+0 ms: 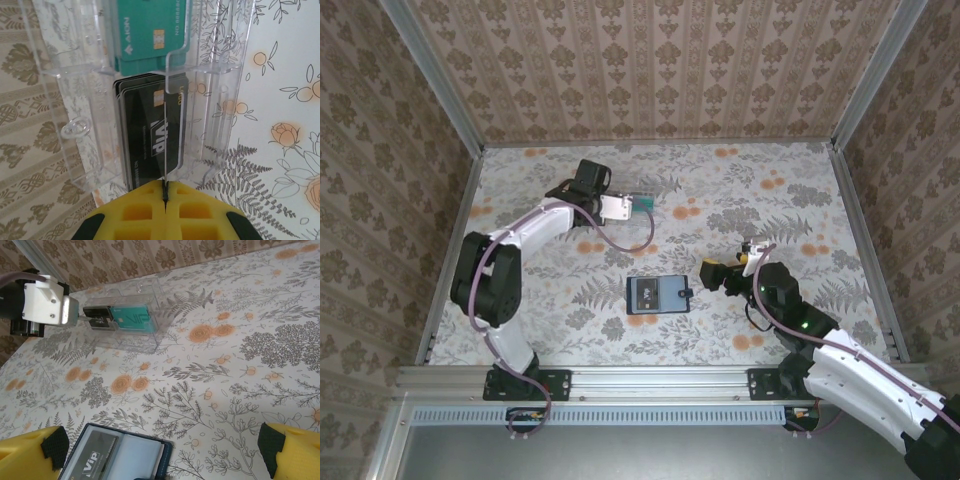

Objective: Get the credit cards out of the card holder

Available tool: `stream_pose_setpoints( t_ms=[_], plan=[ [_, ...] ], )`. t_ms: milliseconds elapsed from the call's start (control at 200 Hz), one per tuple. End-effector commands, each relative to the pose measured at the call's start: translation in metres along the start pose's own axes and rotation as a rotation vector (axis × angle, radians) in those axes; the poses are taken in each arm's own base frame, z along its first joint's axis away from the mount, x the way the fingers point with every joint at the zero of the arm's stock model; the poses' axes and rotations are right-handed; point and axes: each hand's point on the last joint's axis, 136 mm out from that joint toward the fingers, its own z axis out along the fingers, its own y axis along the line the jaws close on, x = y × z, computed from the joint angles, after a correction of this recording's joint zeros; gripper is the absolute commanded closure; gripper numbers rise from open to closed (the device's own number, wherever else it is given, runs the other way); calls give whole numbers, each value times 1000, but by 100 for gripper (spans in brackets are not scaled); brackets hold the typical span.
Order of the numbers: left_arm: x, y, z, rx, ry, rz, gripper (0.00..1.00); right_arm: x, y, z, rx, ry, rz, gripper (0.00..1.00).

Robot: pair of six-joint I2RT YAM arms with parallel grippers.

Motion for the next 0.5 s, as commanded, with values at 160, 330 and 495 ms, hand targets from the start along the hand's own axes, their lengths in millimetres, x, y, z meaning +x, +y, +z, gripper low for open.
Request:
stream_pose_setpoints(
  t_ms=[160,330,495],
  plan=[
    [-6,15,6,-27,21,54,100,3,-2,2,2,9,16,0],
    [-11,16,11,-10,29,52,100,3,-2,2,0,9,18,0],
    [-13,14,15,3,30,45,100,3,-2,2,0,9,18,0]
  ],
)
